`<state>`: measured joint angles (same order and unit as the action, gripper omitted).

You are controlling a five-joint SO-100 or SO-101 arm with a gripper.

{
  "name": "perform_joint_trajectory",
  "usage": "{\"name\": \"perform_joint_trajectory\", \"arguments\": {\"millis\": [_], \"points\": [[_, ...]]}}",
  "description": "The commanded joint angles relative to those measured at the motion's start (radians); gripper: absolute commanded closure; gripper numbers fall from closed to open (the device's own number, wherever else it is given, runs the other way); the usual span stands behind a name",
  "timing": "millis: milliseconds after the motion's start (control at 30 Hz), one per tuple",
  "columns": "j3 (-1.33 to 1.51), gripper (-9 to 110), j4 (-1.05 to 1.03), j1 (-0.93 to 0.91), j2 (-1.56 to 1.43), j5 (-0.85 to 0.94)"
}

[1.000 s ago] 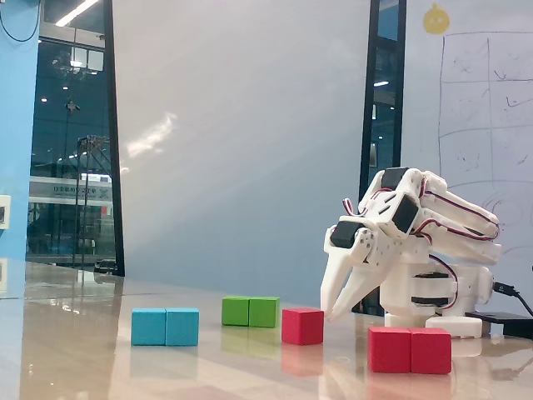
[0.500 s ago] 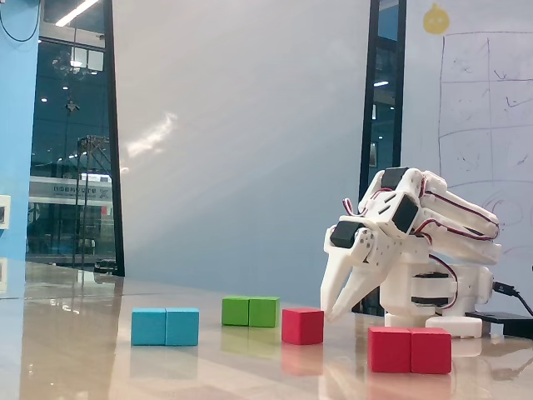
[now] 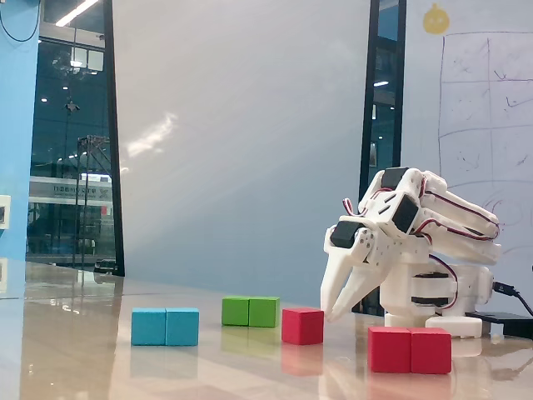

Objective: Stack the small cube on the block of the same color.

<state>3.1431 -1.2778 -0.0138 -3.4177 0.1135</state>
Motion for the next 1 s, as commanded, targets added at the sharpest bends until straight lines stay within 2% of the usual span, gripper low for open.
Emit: {"name": "perform_joint_trajectory", "arguments": {"millis": [0,700,967], "points": [[-0.097,101,-0.023,-0.006,-0.031,0.012],[-0.097,101,-0.023,-0.006,-0.031,0.012],[-0.183,101,-0.037,-0.008,-0.031,0.014]]}}
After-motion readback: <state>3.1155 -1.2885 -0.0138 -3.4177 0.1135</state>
